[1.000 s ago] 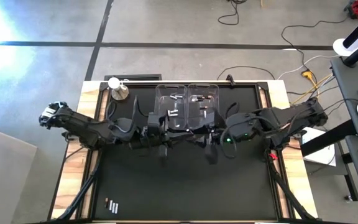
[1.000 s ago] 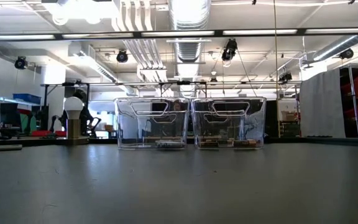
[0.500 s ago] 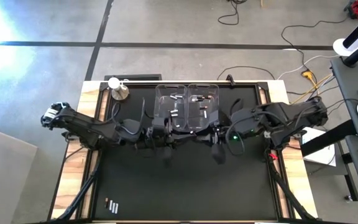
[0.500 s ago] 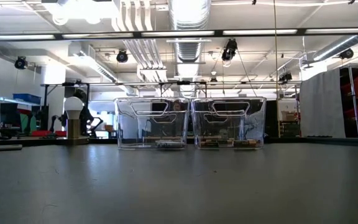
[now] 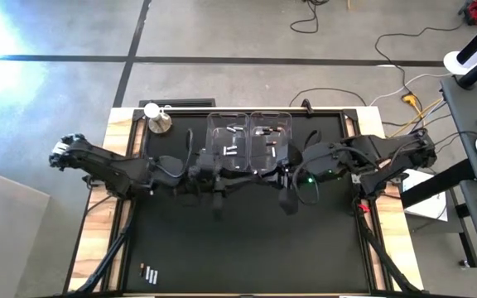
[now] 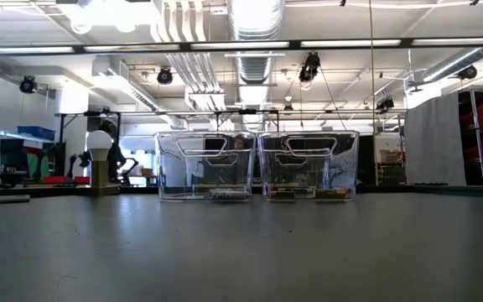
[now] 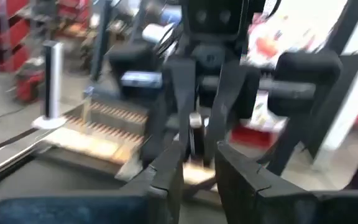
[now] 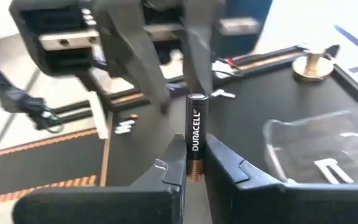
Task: Sort batteries
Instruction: Put the brown battery into the right transparent bin, then put the white battery into the left transparent bin
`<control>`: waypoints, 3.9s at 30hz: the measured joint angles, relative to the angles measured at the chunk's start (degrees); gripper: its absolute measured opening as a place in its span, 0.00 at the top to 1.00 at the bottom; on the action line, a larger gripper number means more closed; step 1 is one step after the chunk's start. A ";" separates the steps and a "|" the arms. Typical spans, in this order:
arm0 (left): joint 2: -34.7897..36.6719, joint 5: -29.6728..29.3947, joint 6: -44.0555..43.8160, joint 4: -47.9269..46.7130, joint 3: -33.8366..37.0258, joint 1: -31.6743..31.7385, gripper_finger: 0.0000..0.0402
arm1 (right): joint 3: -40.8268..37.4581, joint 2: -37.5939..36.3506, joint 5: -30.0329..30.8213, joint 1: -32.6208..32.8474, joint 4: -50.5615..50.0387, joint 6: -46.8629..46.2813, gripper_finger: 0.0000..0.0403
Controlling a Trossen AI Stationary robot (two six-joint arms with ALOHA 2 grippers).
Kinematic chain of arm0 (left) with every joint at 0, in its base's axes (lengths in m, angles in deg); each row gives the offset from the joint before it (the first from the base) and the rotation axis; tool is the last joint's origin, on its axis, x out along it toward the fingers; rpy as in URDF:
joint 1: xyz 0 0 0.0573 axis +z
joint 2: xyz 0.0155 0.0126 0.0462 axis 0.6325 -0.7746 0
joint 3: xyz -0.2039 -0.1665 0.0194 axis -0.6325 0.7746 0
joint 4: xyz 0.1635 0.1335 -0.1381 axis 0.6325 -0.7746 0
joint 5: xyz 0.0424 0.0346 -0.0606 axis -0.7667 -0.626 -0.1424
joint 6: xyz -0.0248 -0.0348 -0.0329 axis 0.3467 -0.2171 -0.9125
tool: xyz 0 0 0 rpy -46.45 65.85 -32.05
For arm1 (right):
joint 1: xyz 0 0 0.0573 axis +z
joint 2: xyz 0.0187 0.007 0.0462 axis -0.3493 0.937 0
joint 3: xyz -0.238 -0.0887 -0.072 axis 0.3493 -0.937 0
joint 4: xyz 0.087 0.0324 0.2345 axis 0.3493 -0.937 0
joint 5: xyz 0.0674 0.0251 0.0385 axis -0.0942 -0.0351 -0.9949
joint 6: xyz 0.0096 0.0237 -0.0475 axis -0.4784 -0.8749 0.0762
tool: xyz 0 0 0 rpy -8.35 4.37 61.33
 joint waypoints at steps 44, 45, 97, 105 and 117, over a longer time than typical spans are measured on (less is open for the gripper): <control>20.40 -14.89 -51.04 -80.51 10.08 -1.51 0.44 | -1.86 41.62 -12.29 -43.32 -21.59 49.93 0.86; 20.40 -14.90 -51.92 -79.88 10.73 -1.49 0.44 | -1.86 41.61 -11.73 -43.30 -21.59 49.30 0.82; -6.05 28.72 -11.02 -67.20 38.34 50.31 0.96 | -1.89 -6.05 11.29 3.23 -34.35 7.30 0.74; 7.06 26.90 -10.84 -70.77 35.97 48.84 0.98 | 4.40 -6.03 11.94 1.77 -33.92 8.95 0.79; 18.73 24.30 -16.21 -64.59 14.18 46.07 0.98 | 10.42 -6.03 12.69 -3.61 -31.61 11.47 0.81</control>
